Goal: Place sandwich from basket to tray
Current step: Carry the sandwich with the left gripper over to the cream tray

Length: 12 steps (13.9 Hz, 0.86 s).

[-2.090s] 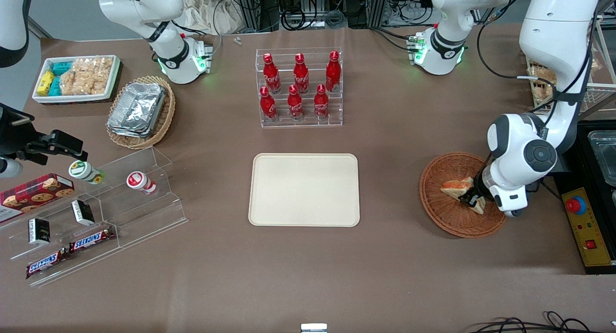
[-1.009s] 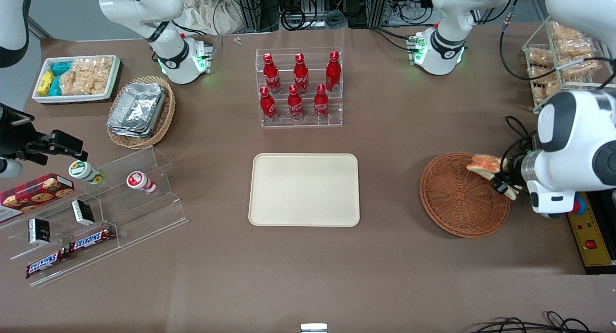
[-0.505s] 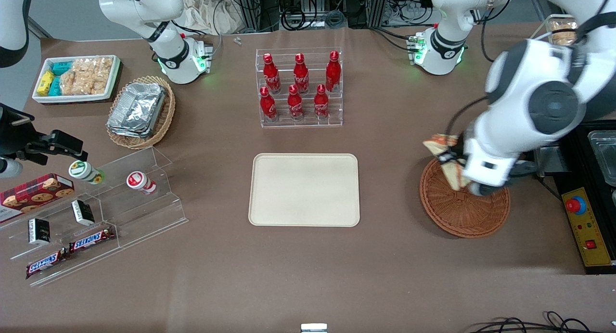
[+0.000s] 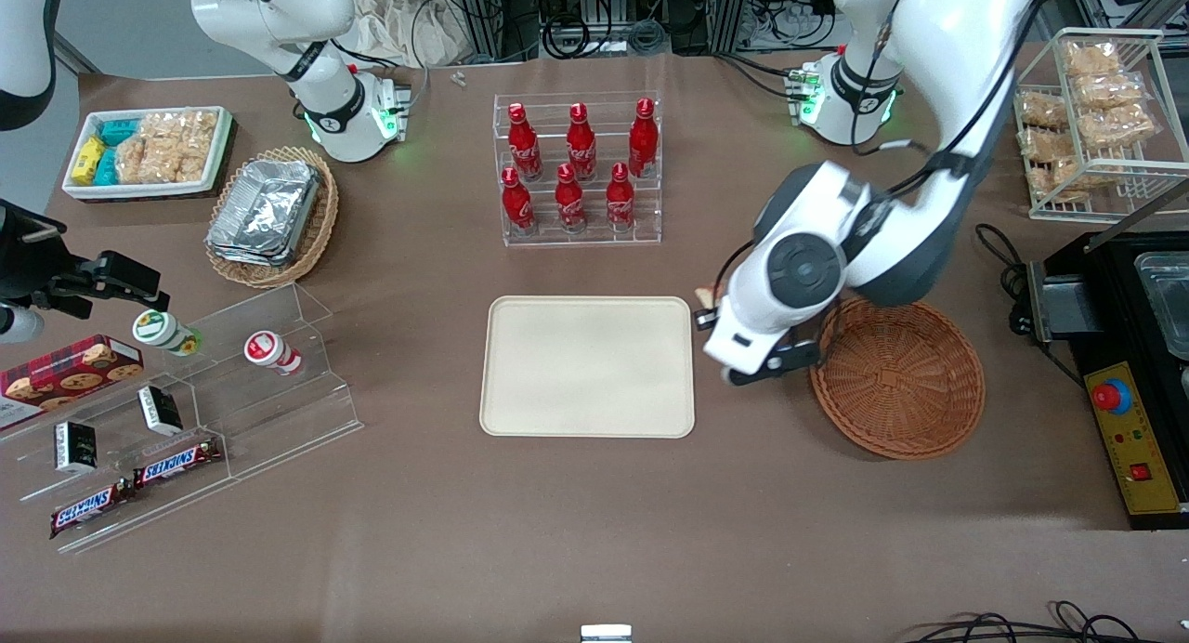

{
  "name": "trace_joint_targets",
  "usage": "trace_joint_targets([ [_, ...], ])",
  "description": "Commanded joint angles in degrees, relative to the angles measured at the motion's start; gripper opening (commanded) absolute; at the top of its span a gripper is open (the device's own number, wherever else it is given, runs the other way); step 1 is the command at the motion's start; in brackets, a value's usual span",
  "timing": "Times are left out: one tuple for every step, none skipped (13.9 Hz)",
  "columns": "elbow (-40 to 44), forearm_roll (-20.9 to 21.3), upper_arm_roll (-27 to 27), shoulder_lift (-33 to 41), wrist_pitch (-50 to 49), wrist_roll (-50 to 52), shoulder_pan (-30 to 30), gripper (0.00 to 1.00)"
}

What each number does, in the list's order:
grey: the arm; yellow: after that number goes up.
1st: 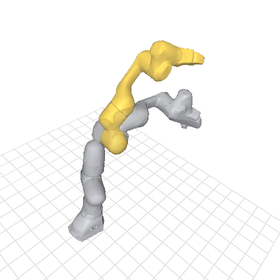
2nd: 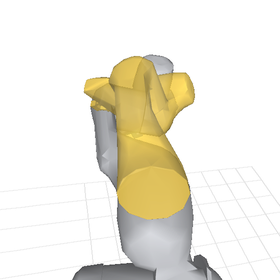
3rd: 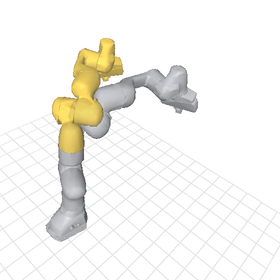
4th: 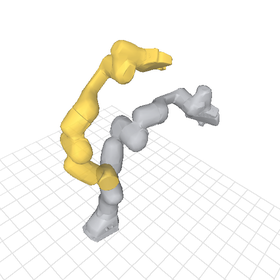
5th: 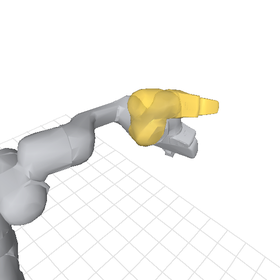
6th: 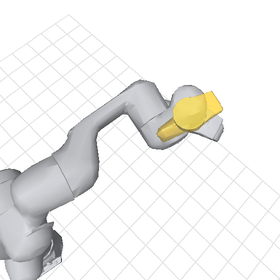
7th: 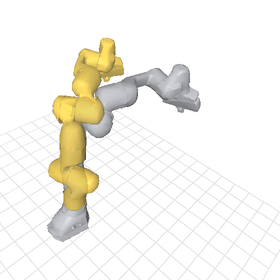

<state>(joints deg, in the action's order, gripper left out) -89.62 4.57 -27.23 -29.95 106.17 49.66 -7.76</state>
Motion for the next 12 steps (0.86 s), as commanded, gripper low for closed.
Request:
trace_joint_targets([
  [2.1, 0.7, 0.0, -5.0, 3.0, 0.8, -2.3, 0.00],
  [2.1, 0.6, 0.0, -6.2, 5.2, 0.8, -3.2, 0.00],
  [2.1, 0.7, 0.1, -7.0, 7.7, 0.8, -3.9, 0.00],
  [2.1, 0.8, 0.1, -8.4, 9.9, 0.8, -4.8, 0.00],
  [2.1, 2.0, 0.3, -9.9, 11.3, 0.8, -6.2, 0.00],
  [2.2, 4.9, 0.3, -11.5, 12.5, 1.0, -6.7, 0.00],
  [2.2, 6.5, 0.3, -12.1, 12.9, 1.9, -7.0, 0.00],
  [2.2, 6.9, 0.3, -12.6, 13.5, 2.3, -7.0, 0.00],
  [2.2, 7.0, 0.3, -13.3, 14.7, 2.2, -7.0, 0.00],
  [2.3, 7.3, 0.3, -14.0, 15.9, 2.2, -7.0, 0.00],
  [2.5, 8.6, 0.3, -14.3, 16.7, 2.4, -7.0, 0.00],
  [2.6, 9.2, 0.3, -15.0, 16.9, 2.5, -7.1, 0.00],
])
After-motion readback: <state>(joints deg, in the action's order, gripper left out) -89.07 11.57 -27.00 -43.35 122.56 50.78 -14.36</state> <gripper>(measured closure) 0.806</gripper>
